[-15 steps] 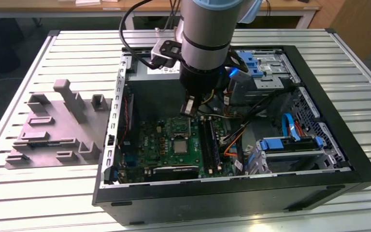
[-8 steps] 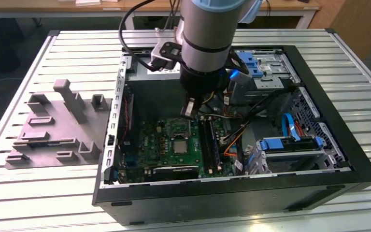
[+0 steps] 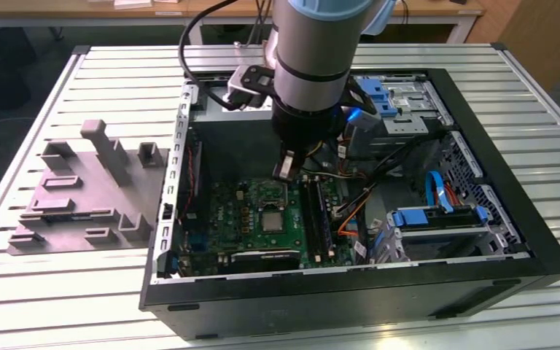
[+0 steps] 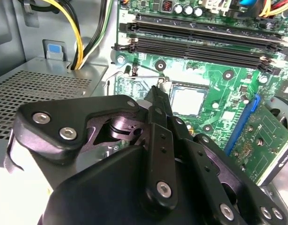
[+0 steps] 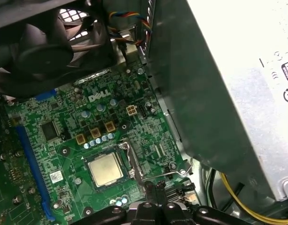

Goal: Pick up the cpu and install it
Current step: 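Close the cpu cover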

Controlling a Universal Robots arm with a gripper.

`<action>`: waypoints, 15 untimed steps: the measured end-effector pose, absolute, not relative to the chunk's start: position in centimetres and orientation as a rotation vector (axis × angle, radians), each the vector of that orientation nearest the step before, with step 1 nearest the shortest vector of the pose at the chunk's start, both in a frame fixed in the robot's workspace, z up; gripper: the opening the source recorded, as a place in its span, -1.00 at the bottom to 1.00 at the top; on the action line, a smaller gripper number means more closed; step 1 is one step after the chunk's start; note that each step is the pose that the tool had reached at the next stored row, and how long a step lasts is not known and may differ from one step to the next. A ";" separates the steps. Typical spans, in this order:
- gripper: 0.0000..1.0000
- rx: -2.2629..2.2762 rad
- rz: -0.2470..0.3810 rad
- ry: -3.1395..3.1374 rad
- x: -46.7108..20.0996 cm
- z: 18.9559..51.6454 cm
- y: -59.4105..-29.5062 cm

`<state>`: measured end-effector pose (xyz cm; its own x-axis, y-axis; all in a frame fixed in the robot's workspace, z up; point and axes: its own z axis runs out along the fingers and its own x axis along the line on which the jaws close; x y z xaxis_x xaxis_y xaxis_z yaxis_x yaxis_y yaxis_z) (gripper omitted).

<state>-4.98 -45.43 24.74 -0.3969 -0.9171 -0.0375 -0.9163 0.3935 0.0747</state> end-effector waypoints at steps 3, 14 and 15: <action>-0.79 1.719 -0.125 -2.612 -5.0 24.7 -45.5; -0.79 1.713 -0.078 -2.595 -5.1 24.7 -45.7; -0.79 1.713 -0.074 -2.593 -5.1 24.7 -45.8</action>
